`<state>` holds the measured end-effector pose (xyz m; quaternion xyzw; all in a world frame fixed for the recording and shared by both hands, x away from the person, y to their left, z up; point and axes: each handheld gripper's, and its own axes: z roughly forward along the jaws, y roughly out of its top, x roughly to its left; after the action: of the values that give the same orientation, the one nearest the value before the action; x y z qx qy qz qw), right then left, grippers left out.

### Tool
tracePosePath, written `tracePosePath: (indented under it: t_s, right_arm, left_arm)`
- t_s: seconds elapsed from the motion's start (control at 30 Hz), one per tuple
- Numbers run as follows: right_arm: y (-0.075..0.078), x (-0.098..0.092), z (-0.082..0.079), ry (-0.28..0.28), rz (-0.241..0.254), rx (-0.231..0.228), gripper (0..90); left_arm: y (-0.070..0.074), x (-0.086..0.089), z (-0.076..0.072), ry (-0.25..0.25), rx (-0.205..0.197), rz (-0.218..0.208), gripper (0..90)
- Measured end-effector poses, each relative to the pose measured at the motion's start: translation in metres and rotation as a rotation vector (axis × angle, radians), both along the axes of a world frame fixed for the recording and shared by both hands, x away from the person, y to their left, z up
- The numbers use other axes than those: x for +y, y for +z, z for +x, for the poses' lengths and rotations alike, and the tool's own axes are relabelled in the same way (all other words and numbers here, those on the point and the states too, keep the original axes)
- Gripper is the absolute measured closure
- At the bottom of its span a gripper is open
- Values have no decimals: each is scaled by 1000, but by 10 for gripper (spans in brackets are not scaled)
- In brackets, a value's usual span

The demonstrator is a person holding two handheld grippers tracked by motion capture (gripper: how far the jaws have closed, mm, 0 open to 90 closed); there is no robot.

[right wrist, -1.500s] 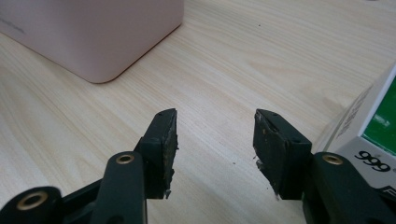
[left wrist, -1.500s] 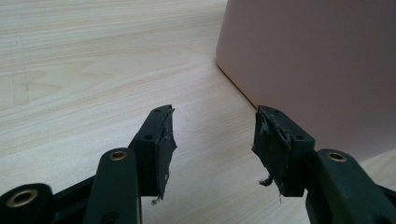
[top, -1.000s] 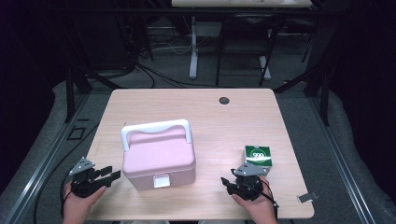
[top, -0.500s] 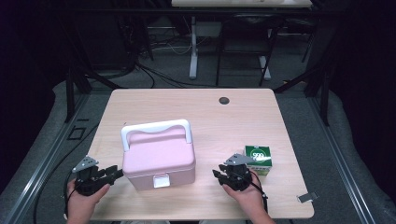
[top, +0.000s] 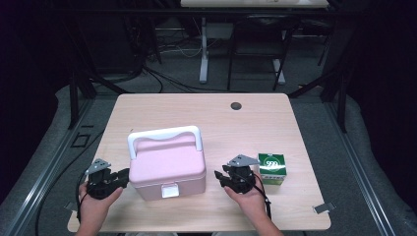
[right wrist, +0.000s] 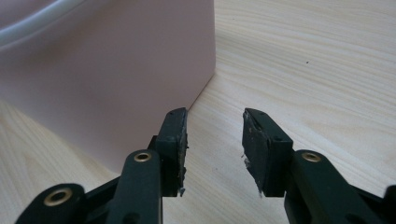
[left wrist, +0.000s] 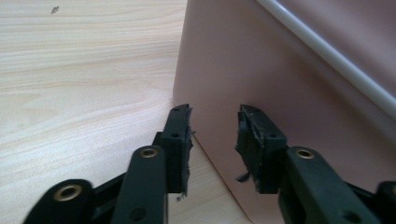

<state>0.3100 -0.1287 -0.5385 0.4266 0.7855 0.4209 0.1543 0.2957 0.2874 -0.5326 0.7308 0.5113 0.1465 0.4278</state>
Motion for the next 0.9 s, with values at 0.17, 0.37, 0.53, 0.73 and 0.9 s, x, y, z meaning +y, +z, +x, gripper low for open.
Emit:
tracePosePath:
  t_s: [0.17, 0.37, 0.53, 0.73, 0.9]
  right_arm:
    - [2, 5, 7, -4, 21, 8, 667]
    - [4, 13, 13, -20, 21, -3, 664]
    - [5, 12, 15, -52, 12, -26, 633]
    - [6, 10, 10, -23, 13, -39, 766]
    - [7, 7, 4, -15, 24, -39, 804]
  left_arm:
    - [1, -3, 4, -4, 3, -22, 665]
    - [0, -15, 6, -45, -4, -25, 679]
    - [2, -19, 9, -57, -4, -19, 701]
    - [1, -23, 12, -48, -2, -31, 748]
    - [2, -30, 14, -60, 6, -44, 817]
